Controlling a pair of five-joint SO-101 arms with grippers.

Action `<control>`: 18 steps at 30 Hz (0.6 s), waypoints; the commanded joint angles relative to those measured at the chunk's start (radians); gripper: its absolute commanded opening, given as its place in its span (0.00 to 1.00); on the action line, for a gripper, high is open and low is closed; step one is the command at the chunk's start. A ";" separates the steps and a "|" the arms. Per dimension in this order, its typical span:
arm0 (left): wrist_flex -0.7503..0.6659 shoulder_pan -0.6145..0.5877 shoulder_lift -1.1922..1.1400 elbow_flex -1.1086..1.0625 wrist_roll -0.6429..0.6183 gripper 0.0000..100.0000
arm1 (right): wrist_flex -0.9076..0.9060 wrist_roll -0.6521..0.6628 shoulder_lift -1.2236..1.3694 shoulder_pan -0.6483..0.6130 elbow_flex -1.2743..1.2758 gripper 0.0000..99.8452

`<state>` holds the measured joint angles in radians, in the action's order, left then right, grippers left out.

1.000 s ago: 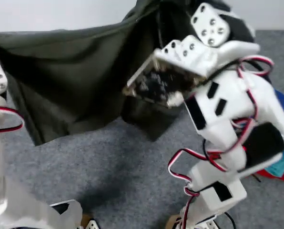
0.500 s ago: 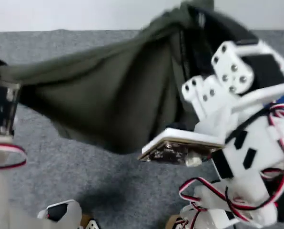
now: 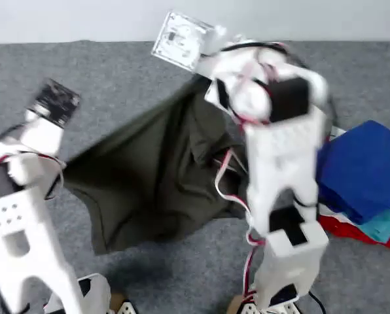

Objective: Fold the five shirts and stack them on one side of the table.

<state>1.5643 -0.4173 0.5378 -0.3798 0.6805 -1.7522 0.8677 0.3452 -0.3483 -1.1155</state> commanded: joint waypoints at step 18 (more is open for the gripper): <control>0.026 0.008 -0.236 0.087 0.083 0.20 | -0.024 -0.080 0.196 0.033 0.021 0.01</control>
<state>1.5152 -0.4342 0.3030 -0.3491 0.7035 -1.7522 0.8032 0.5570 -0.3360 -1.0802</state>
